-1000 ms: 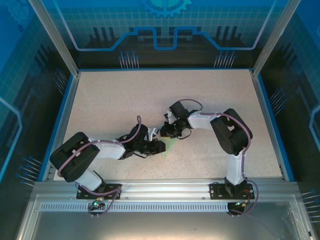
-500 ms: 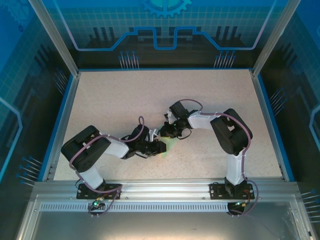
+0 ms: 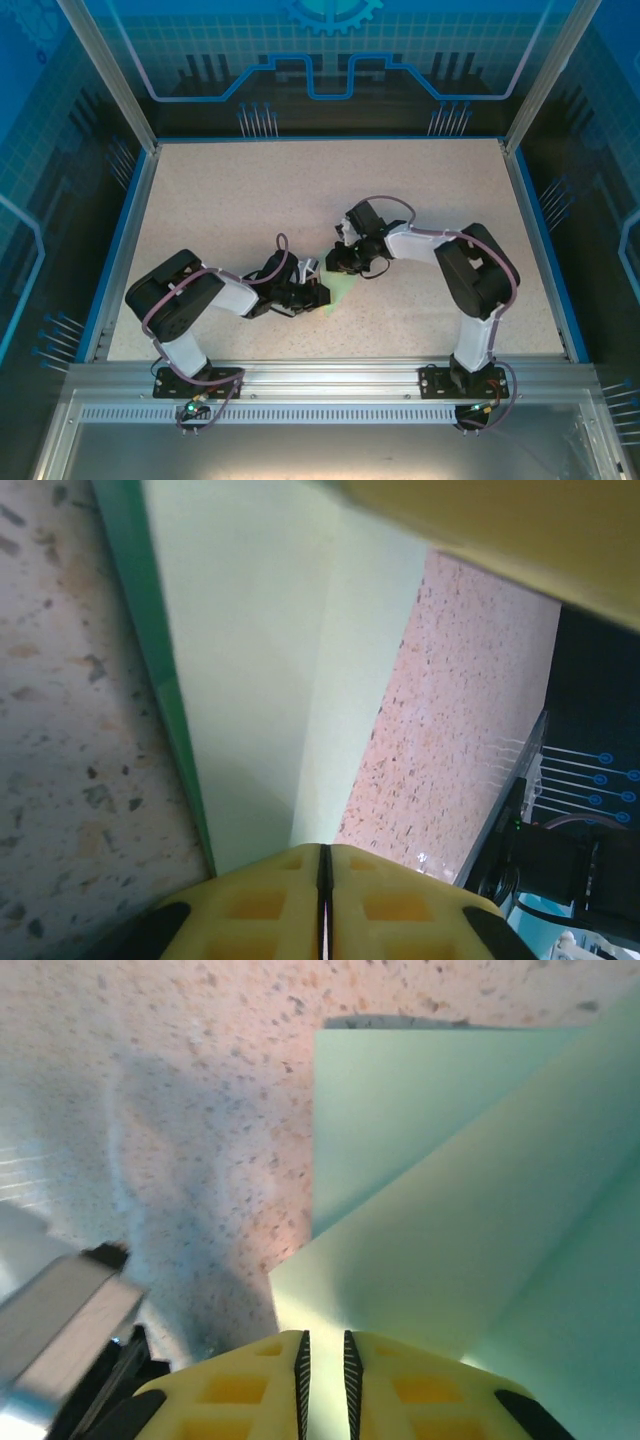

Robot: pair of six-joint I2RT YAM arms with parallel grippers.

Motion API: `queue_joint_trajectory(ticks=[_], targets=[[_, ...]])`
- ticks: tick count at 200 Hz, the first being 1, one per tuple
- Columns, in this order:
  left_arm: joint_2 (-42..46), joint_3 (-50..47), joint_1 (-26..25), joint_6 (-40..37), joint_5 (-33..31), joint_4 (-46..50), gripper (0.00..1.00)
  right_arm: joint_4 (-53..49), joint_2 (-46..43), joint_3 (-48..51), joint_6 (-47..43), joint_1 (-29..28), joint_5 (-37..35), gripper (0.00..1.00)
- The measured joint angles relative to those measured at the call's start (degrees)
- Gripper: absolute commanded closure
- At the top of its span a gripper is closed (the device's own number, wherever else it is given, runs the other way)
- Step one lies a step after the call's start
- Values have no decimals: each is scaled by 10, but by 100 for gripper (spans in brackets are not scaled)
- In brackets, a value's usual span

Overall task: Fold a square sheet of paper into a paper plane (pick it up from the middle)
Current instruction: Fourth fold the wing at the center of the table.

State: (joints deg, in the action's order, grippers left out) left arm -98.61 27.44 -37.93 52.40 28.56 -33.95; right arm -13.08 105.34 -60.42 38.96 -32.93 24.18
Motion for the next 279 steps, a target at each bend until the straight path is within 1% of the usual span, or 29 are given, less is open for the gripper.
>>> queue_joint_trajectory(ticks=[25,45,82,122,170,205,240,279], targets=[[0,6,0,0,0,12,90,9,-44,16,2,2,-1,80],[-1,10,0,0,0,21,90,21,-54,30,9,-1,6,80],[-2,14,0,0,1,27,90,28,-32,37,17,-27,10,81],[-3,23,0,0,0,45,93,42,21,39,21,-29,15,81],[-4,37,-2,-3,-2,78,98,28,33,22,21,-19,20,81],[-5,42,-5,-5,-6,87,99,21,52,-5,21,5,20,81],[-8,44,-8,-12,-9,87,100,9,71,-33,21,28,22,80],[-9,45,-10,-14,-11,86,100,-26,90,-62,21,39,43,80]])
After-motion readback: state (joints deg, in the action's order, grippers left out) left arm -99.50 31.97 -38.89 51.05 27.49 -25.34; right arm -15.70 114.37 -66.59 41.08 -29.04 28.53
